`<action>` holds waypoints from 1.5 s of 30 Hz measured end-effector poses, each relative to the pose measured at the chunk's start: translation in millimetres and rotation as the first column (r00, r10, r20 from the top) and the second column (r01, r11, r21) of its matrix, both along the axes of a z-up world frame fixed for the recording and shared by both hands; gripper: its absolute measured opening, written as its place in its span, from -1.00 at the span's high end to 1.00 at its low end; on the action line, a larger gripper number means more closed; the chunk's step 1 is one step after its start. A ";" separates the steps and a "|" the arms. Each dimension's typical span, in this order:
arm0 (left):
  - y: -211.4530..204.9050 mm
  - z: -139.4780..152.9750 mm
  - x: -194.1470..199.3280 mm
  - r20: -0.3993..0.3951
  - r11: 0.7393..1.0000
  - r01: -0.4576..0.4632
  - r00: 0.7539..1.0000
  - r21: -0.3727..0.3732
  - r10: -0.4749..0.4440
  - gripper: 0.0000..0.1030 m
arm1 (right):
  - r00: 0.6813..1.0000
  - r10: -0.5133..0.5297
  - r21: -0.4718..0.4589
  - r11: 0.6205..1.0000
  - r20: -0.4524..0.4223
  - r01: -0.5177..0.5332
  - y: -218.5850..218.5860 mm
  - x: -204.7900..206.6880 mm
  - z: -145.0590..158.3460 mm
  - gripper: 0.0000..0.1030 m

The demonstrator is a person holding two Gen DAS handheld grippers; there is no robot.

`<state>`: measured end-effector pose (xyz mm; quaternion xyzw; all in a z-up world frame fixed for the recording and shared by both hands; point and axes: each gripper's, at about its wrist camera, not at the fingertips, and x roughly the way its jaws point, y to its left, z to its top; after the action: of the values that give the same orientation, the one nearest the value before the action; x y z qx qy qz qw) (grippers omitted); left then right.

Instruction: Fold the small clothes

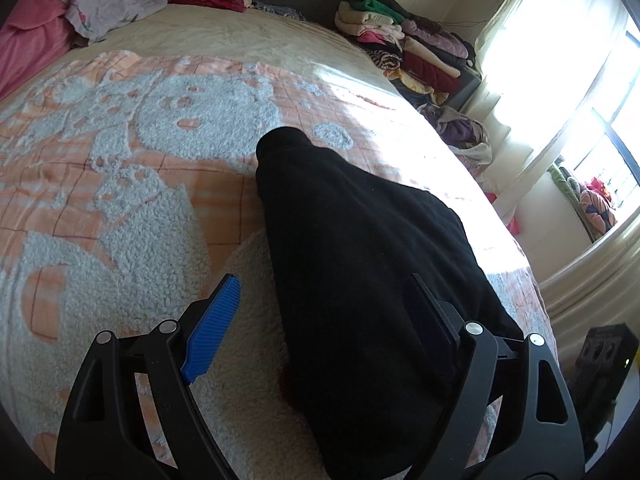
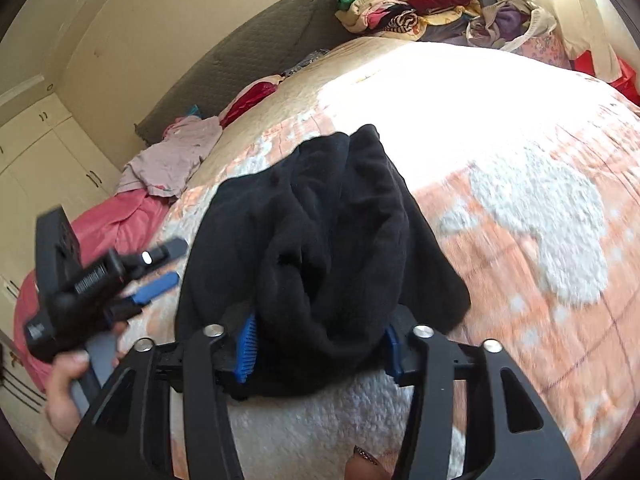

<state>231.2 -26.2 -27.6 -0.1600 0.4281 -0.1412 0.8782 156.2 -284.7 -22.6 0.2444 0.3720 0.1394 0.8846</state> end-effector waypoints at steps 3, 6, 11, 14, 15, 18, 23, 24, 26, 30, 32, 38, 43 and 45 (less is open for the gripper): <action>-0.6 -3.6 -1.5 -0.015 1.000 0.011 1.000 -0.009 -0.011 -0.48 | 1.000 0.015 0.057 0.998 -0.021 -0.014 -11.1 19.3 8.2 -0.22; -4.1 -4.8 -3.7 -0.017 1.000 0.022 1.000 0.011 -0.022 -0.48 | 0.994 0.077 0.113 0.991 -0.078 -0.068 -22.2 47.7 8.2 -0.43; -8.4 -7.2 -5.3 -0.025 0.999 0.041 0.999 0.032 -0.040 -0.48 | 0.981 0.134 0.044 0.991 -0.139 -0.129 -19.1 77.9 7.7 -0.42; -12.4 -8.2 -6.6 -0.032 0.997 0.053 0.998 0.052 -0.051 -0.48 | 0.976 0.157 -0.011 0.987 -0.150 -0.160 -9.9 83.7 6.0 -0.23; -13.3 -8.7 -7.1 -0.034 0.997 0.057 0.998 0.058 -0.055 -0.48 | 0.976 0.160 -0.038 0.985 -0.145 -0.167 -7.9 83.6 6.6 -0.12; -14.2 -9.5 -7.8 -0.035 0.996 0.062 0.998 0.067 -0.060 -0.48 | 0.976 0.184 -0.074 0.978 -0.114 -0.193 -2.8 83.9 9.2 0.36; -16.3 -6.2 -7.6 -0.026 0.995 0.068 0.997 0.071 -0.066 -0.48 | 0.973 0.231 -0.209 0.951 -0.012 -0.228 16.5 77.9 31.1 0.57; -16.8 -4.5 -8.3 -0.022 0.995 0.071 0.997 0.070 -0.070 -0.48 | 0.971 0.239 -0.226 0.947 0.019 -0.229 18.6 75.5 38.3 0.58; -18.5 -1.8 -8.5 -0.015 0.995 0.077 0.997 0.066 -0.077 -0.48 | 0.967 0.249 -0.256 0.940 0.058 -0.226 19.1 73.0 51.7 0.59; -23.9 -2.3 -9.3 -0.022 0.993 0.104 0.994 0.054 -0.103 -0.48 | 0.970 0.231 -0.316 0.928 0.069 -0.198 8.6 77.1 51.5 0.59; -29.5 -8.0 -8.2 -0.044 0.990 0.123 0.992 0.070 -0.120 -0.48 | 0.979 0.206 -0.310 0.931 0.010 -0.192 0.9 86.4 29.5 0.59; -37.5 -18.5 -9.1 -0.078 0.986 0.146 0.987 0.076 -0.140 -0.51 | 0.988 0.146 -0.220 0.963 -0.049 -0.153 -13.8 88.4 -6.0 0.49; -39.0 -18.9 -10.6 -0.082 0.986 0.151 0.986 0.071 -0.145 -0.51 | 0.986 0.163 -0.205 0.964 -0.043 -0.168 -14.8 73.2 5.2 0.27; -40.8 -17.9 -12.2 -0.081 0.985 0.156 0.985 0.073 -0.150 -0.51 | 0.985 0.168 -0.191 0.966 -0.047 -0.174 -17.7 65.8 7.6 0.21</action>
<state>219.0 -67.0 -45.6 -0.0969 0.4772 -0.1852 0.8536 222.0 -302.4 -14.9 0.1260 0.4169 0.1743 0.8831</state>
